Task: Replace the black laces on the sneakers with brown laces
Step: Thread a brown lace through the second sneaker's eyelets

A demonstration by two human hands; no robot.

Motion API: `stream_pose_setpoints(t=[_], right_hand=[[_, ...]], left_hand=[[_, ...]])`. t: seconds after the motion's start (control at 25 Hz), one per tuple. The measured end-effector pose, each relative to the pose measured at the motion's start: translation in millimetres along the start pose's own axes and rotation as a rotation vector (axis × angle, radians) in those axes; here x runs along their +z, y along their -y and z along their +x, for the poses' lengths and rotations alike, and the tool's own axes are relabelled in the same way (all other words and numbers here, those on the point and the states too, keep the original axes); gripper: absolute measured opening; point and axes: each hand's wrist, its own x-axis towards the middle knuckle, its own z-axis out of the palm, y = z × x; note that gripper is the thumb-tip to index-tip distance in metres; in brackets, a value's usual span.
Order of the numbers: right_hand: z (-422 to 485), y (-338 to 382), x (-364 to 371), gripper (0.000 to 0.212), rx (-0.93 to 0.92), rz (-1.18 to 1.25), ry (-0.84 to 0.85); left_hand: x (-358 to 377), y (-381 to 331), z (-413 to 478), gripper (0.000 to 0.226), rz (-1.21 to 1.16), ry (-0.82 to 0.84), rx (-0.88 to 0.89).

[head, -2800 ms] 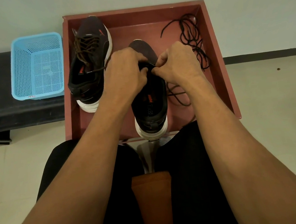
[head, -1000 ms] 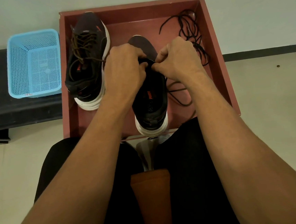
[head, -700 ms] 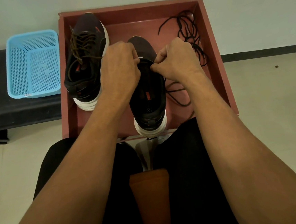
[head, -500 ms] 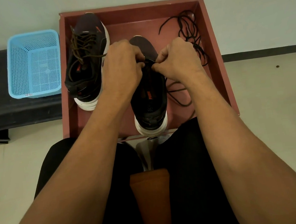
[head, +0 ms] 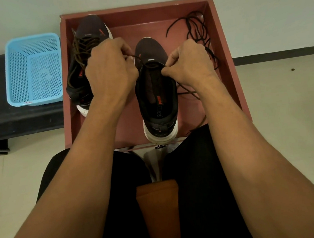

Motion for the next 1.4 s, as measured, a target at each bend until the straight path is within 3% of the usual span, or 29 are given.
stream_pose_setpoints(t=[0.08, 0.16, 0.32, 0.56, 0.8, 0.92, 1.16, 1.4], right_hand=[[-0.2, 1.1, 1.3, 0.008, -0.01, -0.004, -0.002], [-0.4, 1.8, 2.1, 0.009, -0.017, -0.004, -0.005], [-0.9, 2.3, 2.5, 0.01, -0.021, -0.009, -0.004], [-1.5, 3.1, 2.6, 0.009, -0.016, -0.006, -0.009], [-2.1, 1.7, -1.7, 0.007, 0.004, 0.003, -0.007], [-2.8, 1.3, -2.8, 0.008, 0.009, 0.012, 0.0], [-4.8, 1.5, -4.5, 0.011, 0.039, 0.051, 0.004], [-7.0, 4.9, -5.7, 0.012, 0.039, 0.063, 0.013]], left_hand=[[2.9, -11.5, -6.2, 0.036, 0.006, 0.107, 0.119], [8.7, -17.0, -8.8, 0.038, 0.028, 0.174, 0.171], [15.2, -16.7, -6.7, 0.018, 0.064, 0.1, 0.16], [20.0, -14.2, -4.2, 0.013, 0.057, 0.15, 0.179], [6.2, -0.8, 1.5, 0.007, -0.006, 0.006, 0.01], [0.9, 4.0, 3.2, 0.007, -0.06, -0.003, 0.013], [0.9, 7.2, 1.5, 0.025, -0.022, 0.081, -0.002], [12.4, -6.9, -2.9, 0.05, 0.022, 0.184, 0.187]])
